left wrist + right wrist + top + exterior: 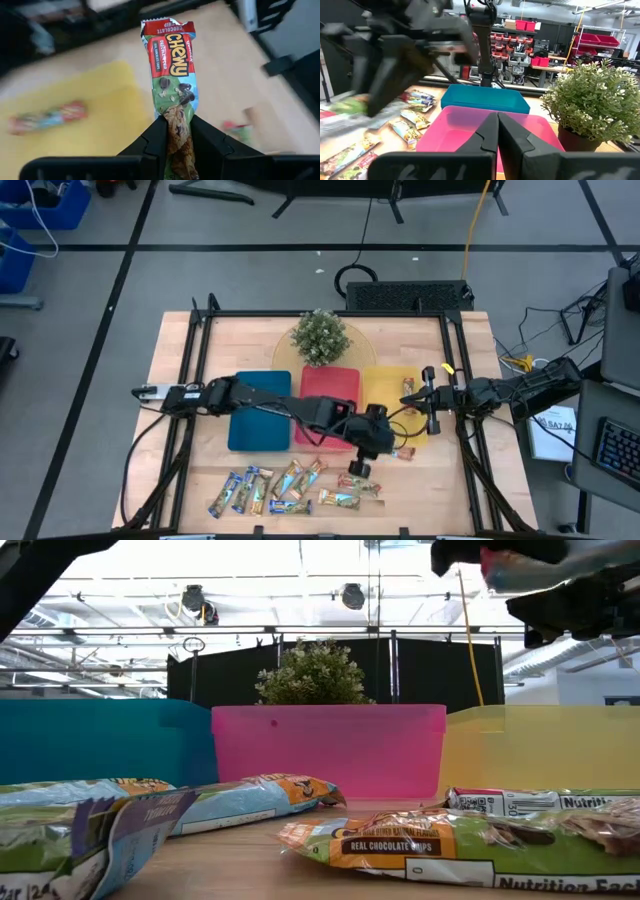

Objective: Pick and place Granola Bars by type
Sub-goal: Put the top red granola bar into the yellow bin

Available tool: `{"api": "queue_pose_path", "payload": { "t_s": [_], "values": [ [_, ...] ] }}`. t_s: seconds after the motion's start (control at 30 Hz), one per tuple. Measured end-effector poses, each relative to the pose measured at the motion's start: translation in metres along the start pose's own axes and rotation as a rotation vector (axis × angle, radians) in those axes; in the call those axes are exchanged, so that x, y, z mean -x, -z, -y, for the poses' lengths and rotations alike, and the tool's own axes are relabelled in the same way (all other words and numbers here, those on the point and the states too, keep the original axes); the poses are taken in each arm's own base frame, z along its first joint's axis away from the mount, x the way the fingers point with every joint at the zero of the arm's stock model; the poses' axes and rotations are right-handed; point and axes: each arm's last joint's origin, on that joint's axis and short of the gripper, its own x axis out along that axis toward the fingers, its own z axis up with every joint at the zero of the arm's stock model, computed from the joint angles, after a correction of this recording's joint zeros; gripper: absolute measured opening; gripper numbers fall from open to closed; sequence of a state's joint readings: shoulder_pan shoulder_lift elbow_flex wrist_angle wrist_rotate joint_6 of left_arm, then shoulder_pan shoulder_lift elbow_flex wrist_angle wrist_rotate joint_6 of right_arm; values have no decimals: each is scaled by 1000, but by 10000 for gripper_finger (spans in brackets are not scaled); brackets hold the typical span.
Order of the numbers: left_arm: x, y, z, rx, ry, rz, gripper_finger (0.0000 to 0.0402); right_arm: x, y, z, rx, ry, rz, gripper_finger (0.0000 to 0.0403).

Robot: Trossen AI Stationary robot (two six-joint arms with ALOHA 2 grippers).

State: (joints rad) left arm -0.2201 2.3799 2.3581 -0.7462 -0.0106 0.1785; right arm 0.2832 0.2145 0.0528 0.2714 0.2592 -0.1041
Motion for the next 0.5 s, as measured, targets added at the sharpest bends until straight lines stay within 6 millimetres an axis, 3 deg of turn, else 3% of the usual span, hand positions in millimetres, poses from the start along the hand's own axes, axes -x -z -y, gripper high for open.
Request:
{"api": "queue_pose_path", "payload": {
  "t_s": [0.27, 0.5],
  "values": [
    [3, 17, -47, -224, -74, -101, 80, 0, -1, 0, -14, 1, 6, 0],
    [4, 24, -73, -397, -89, -121, 56, 1, -16, 2, -48, 17, 161, 0]
  ]
}}
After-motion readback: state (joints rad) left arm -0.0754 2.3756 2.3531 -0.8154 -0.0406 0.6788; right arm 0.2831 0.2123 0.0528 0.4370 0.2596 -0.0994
